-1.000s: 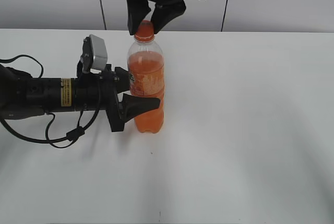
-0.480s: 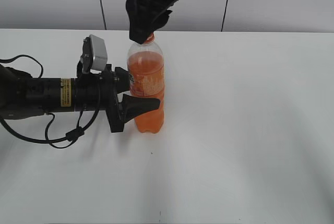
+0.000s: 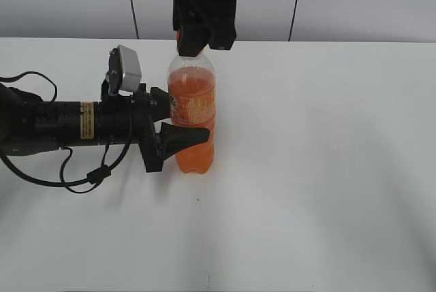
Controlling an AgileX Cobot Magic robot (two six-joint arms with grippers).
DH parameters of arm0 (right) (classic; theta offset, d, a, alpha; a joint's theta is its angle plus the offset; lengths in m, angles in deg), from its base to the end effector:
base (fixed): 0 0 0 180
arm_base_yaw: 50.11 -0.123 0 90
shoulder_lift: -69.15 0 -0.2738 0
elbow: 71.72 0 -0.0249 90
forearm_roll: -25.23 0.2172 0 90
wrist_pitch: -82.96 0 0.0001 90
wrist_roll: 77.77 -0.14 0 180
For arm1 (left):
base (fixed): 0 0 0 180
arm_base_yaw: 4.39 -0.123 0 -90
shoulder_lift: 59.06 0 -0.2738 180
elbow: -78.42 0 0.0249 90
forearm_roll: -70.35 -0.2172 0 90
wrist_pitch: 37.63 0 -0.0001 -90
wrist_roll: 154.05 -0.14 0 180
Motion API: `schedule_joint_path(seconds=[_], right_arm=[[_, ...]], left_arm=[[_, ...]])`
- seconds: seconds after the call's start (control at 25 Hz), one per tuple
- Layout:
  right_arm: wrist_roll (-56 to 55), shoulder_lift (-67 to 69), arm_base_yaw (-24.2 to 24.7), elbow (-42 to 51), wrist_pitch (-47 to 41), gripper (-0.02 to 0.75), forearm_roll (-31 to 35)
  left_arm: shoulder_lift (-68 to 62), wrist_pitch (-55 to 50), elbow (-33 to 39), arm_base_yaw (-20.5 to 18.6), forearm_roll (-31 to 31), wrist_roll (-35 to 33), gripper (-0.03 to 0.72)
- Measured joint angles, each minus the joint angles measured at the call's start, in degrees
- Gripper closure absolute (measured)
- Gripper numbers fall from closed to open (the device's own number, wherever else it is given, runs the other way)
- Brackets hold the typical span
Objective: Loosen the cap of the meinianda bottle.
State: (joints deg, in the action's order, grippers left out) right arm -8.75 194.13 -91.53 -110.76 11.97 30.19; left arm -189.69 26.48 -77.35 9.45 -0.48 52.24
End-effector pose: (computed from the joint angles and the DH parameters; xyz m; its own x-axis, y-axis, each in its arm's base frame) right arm 0.3123 0.2908 0.2592 0.3660 -0.9042 -0.2204 -0.8993 -0.2826 -0.3339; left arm 0.3177 -0.2008 0.1069 -0.0944 0.2543 -0.9625 0.9670 0.2531 -0.0279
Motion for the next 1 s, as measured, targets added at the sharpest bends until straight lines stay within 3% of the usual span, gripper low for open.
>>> schedule_joint_path(seconds=[0.8, 1.0], right_arm=[[0.29, -0.44, 0.0, 0.06, -0.25, 0.455, -0.42], [-2.45, -0.55, 0.0, 0.06, 0.15, 0.35, -1.08]], left_arm=[[0.0, -0.03, -0.08, 0.18, 0.06, 0.0, 0.261], [0.0, -0.01, -0.08, 0.05, -0.07, 0.11, 0.261]])
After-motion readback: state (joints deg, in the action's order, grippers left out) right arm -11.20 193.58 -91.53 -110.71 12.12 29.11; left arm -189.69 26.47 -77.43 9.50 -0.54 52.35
